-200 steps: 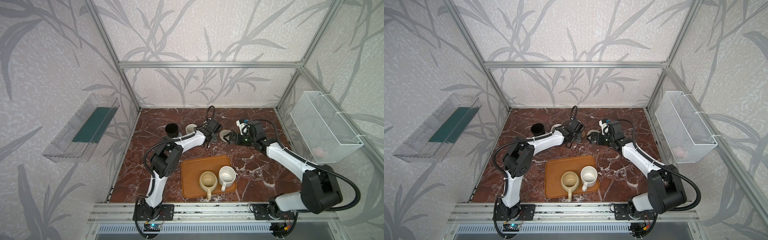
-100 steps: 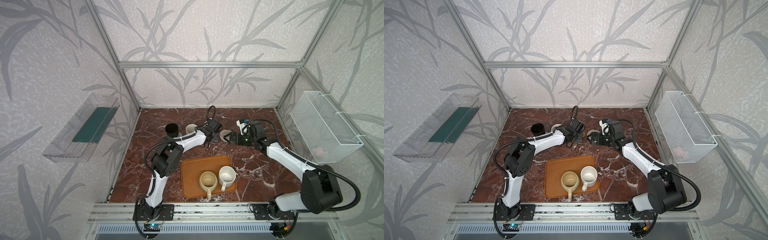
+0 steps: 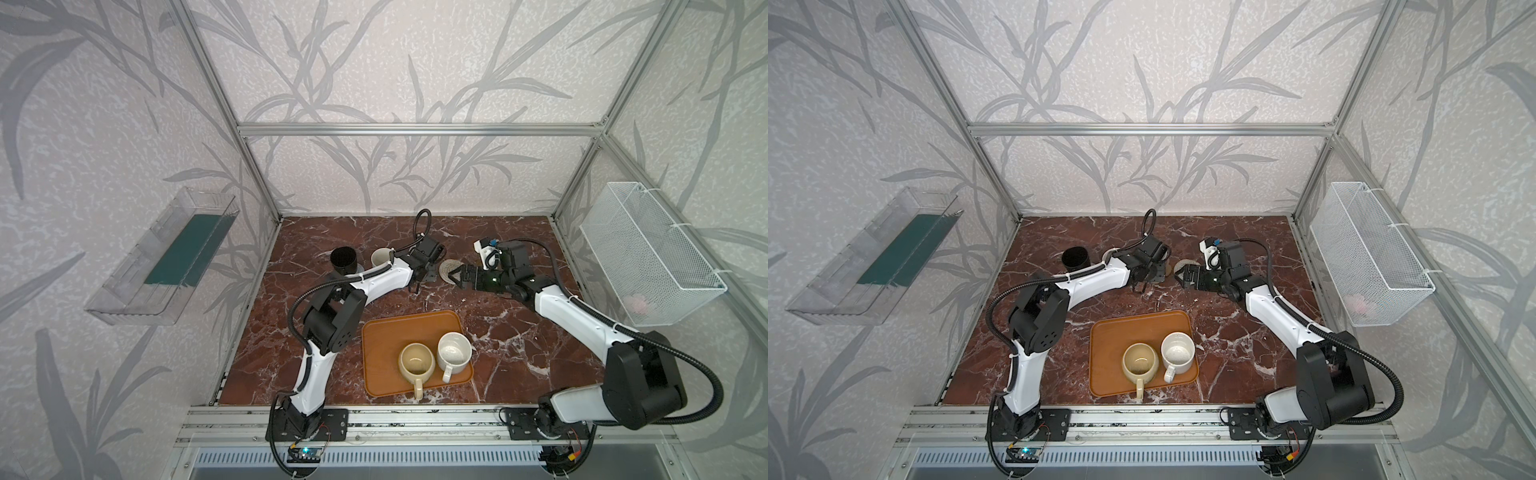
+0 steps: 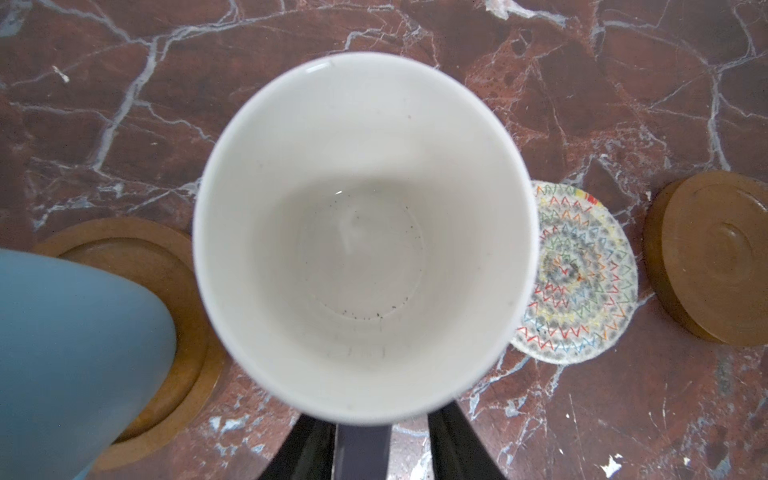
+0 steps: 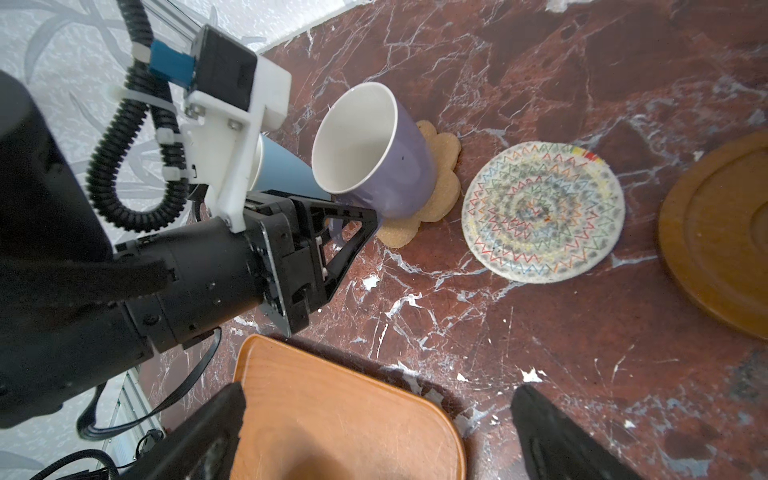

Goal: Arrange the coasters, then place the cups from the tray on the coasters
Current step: 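Lower the purple mug onto the cork flower-shaped coaster beside the light-blue mug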

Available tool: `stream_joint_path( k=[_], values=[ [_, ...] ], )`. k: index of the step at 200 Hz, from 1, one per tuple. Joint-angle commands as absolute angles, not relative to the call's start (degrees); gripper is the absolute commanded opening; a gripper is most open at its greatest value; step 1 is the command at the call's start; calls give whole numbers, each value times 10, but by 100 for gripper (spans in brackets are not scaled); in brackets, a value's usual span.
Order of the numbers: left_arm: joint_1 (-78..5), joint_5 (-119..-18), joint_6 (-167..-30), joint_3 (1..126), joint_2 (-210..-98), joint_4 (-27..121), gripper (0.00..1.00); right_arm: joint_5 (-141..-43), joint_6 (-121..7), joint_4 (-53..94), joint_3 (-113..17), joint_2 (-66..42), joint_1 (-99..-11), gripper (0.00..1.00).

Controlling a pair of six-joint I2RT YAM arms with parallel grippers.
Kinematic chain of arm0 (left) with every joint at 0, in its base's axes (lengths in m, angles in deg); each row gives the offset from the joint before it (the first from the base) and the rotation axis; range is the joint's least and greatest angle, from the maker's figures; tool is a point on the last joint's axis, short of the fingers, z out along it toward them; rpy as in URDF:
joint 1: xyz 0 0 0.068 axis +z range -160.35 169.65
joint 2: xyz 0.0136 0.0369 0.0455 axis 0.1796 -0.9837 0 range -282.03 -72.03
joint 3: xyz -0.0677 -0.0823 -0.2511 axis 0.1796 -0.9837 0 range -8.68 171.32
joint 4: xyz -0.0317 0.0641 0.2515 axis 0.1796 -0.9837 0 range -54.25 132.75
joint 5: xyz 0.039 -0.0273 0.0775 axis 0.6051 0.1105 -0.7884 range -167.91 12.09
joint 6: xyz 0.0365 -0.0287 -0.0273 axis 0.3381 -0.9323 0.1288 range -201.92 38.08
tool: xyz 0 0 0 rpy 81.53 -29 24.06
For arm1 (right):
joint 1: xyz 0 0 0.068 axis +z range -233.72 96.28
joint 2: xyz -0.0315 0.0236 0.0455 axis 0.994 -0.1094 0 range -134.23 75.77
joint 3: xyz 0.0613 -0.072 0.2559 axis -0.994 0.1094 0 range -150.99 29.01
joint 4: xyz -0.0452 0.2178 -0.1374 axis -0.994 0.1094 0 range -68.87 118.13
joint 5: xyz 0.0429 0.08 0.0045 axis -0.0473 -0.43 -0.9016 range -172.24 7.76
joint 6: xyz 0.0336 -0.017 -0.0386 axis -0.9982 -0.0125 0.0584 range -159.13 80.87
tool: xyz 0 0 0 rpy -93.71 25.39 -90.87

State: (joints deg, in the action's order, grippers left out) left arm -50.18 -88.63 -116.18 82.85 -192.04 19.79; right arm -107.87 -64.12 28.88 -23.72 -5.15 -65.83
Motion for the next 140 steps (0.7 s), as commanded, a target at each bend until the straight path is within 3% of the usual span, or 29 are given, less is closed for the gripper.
stream_joint_path(
  k=[1,76,117,140],
  values=[
    [-503,-875,-1174,841,-1923,182,40,-1086,-636,295,-233,-32,-661,99],
    [-503,-853,-1191,832,-1894,178,50,-1084,-625,321,-227,-3,-662,99],
    [-503,-848,-1193,819,-1847,176,61,-1075,-599,386,-237,35,-662,99],
    [-503,-834,-1201,796,-1799,184,72,-1066,-592,430,-245,64,-659,99]
  ],
)
